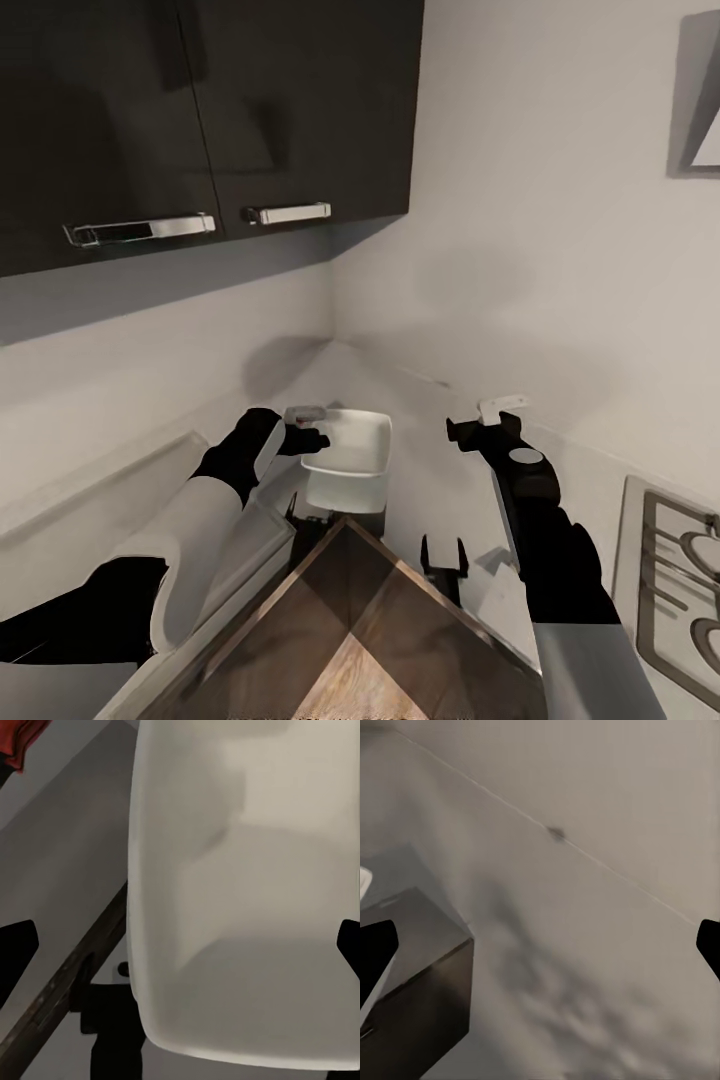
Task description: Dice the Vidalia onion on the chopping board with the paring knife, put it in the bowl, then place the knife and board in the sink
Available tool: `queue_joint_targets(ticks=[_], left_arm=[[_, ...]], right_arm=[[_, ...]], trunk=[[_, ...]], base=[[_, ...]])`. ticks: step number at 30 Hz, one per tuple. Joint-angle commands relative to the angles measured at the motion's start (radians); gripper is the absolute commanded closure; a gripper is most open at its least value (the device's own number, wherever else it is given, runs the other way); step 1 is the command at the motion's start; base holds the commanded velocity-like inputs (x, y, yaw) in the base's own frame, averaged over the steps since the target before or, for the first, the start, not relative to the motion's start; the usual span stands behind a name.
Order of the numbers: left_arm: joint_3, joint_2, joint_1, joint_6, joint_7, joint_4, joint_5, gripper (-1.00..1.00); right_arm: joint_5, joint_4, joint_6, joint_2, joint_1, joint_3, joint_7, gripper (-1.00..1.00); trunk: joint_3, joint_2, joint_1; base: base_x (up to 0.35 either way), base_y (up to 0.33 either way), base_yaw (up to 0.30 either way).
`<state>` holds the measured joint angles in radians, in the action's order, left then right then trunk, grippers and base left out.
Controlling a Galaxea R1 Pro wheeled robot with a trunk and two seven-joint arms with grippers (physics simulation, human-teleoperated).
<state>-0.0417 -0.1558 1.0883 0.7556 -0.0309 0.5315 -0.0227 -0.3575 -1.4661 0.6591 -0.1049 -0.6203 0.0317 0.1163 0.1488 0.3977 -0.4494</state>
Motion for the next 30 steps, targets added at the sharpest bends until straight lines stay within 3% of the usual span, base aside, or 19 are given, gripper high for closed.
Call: queue_joint_targets(ticks=[1, 30], left_arm=[[-0.004, -0.001, 0.001, 0.005, -0.001, 0.001, -0.002, -1.0], [-0.004, -0.001, 0.001, 0.005, -0.001, 0.001, -0.002, -1.0]], right_arm=[[-0.011, -0.002, 0.004, -0.001, -0.001, 0.002, 0.01, -1.0], [-0.011, -0.002, 0.005, -0.001, -0.001, 0.002, 0.01, -1.0]], trunk=[[0.004, 0.002, -0.001], [0.049, 0.002, -0.001]], base=[[0.0, 0.0, 0.0], [0.0, 0.0, 0.0]])
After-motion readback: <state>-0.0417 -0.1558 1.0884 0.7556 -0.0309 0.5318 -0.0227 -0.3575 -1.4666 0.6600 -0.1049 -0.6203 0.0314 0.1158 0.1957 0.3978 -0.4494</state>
